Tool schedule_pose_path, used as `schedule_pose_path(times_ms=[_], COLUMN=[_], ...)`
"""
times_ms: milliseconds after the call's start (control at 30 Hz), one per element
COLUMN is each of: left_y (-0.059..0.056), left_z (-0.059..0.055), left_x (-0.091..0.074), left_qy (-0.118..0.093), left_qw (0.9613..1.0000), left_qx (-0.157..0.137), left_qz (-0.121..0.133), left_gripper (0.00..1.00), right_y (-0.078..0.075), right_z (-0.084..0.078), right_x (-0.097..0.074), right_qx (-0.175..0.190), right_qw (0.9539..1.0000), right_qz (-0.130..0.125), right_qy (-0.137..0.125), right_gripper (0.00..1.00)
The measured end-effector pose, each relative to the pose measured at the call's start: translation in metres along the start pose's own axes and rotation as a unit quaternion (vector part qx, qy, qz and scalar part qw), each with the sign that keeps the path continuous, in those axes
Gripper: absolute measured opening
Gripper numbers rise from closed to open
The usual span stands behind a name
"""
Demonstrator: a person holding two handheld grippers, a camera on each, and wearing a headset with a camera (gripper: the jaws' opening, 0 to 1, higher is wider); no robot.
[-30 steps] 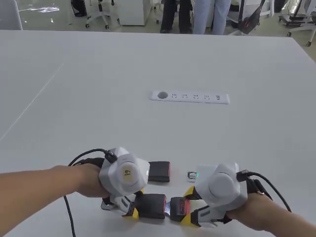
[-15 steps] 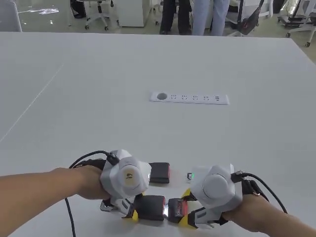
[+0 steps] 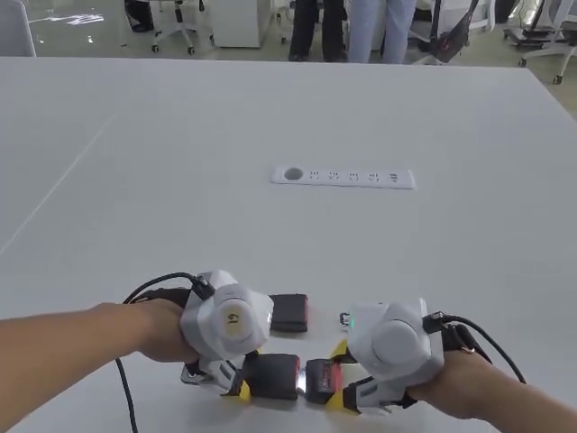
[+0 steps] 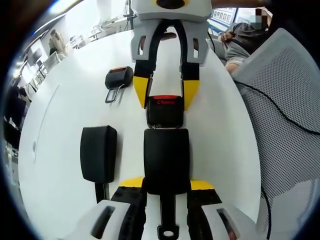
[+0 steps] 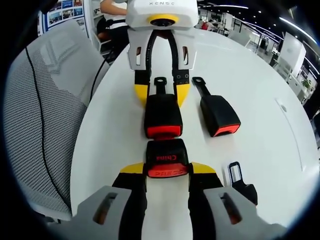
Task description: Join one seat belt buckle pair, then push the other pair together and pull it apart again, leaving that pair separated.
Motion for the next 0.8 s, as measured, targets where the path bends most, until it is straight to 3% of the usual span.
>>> schedule_pose_path(times_ms=[300, 533, 733, 800], left_y=[0.0012, -0.0012, -0.0016, -0.0019], left_z=[0.003, 0.001, 0.0057, 0.0032], left_x=[0.0006, -0.002, 0.0004, -0.0015], left_qy=[0.022, 0.006, 0.027, 0.02], left_qw=[0.9997, 1.0, 0.9996, 0.9998], left_qx=[-0.001, -0.002, 0.005, 0.002], left_qz=[-0.002, -0.001, -0.003, -0.001], left_gripper=[0.3, 0.3, 0.3, 0.3], right_y=[0.0028, 0.0037, 0.0044, 0.006], right_z=[0.0001, -0.0054, -0.0008, -0.0036], right_x=[0.0017, -0.0003, 0.0032, 0.0004], right_qx=[0.01, -0.001, 0.002, 0.004], right_qw=[0.9999, 0.9999, 0.9999, 1.0], right_qz=[-0.006, 0.0, -0.005, -0.005], right_qy=[0.009, -0.014, 0.009, -0.001], right_gripper=[0.29, 0.29, 0.29, 0.29])
Point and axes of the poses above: the centre of the closed fingertips' face, and the gripper's own axes: x roughly forward along the fingers, y roughly to its left, z roughly out of its top, the point moved 7 cm from there along -x, roughly backward along the fingers, and after that the axes turned 11 degrees about -y, right-handed, at the moved point
